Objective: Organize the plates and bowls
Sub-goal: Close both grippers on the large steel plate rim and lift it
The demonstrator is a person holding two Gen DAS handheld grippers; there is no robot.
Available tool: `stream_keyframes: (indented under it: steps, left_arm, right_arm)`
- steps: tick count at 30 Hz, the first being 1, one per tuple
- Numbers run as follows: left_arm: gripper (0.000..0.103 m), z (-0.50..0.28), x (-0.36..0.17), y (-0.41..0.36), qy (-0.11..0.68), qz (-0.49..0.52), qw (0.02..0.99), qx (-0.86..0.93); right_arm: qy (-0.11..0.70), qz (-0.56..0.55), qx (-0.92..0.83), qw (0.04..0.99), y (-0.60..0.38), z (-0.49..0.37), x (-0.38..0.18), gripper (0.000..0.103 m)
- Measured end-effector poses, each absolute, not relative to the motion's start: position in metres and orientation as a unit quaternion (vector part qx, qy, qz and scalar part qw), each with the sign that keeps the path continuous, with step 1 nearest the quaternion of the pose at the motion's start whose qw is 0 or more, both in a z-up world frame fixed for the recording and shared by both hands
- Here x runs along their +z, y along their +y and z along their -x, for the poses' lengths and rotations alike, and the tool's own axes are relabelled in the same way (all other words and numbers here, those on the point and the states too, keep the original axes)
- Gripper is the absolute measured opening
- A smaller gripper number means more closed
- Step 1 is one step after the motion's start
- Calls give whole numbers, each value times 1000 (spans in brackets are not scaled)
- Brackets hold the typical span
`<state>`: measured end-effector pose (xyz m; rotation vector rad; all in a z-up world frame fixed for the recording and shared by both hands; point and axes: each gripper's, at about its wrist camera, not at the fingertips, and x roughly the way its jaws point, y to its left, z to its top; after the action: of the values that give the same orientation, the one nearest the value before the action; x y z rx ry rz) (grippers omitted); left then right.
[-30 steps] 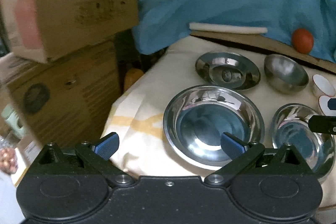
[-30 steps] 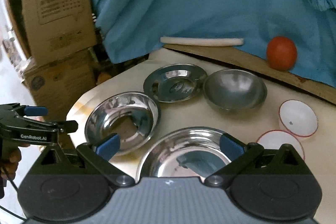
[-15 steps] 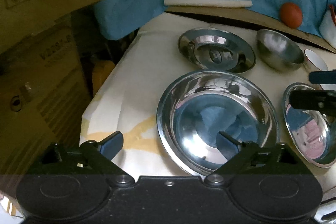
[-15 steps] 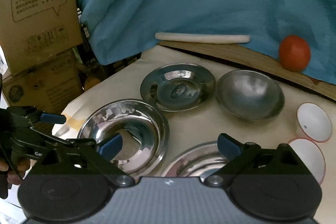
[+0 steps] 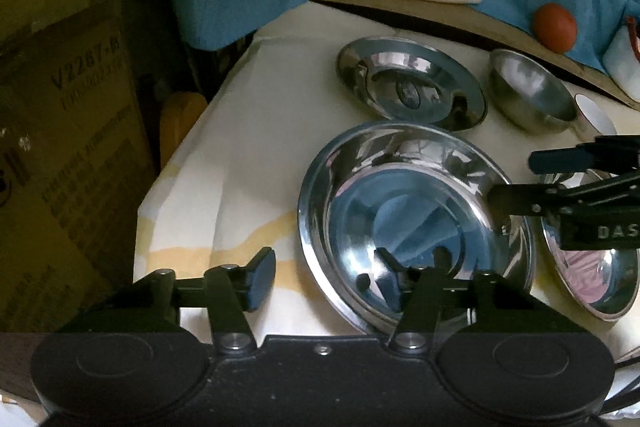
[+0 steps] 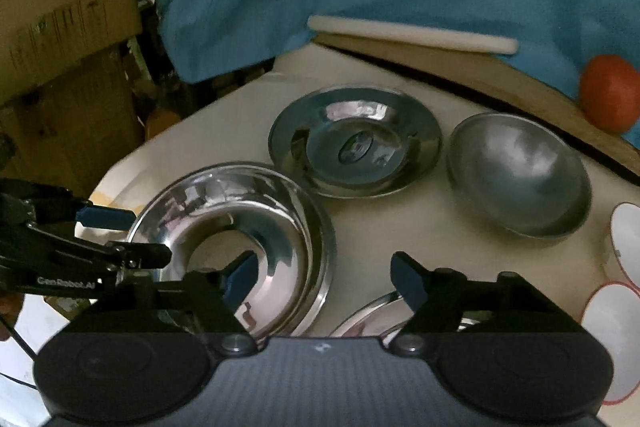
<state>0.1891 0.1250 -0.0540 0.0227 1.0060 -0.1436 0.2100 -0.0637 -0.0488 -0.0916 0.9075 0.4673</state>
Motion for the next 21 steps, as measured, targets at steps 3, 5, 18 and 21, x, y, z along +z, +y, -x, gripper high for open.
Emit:
stream_keyframes:
  steps: [3,5,18,21]
  left_arm:
    - [48,-189,-55,126,484,-11,872,-66]
    - [47,-188,-56,127,486,-14,872,-64]
    - [20,-180,-56,121,486,-14,871,-64]
    - [19,-178,-55,122,483,-8,874,-56]
  right_arm:
    - [444,49,225,866,-60,-213,-54,70]
    - [454,48,224,861,-58,-216,-56,68]
    - [470,41,229,851,-56,-221,-61,31]
    - [469,40,223,854,-54,-219,-58,27]
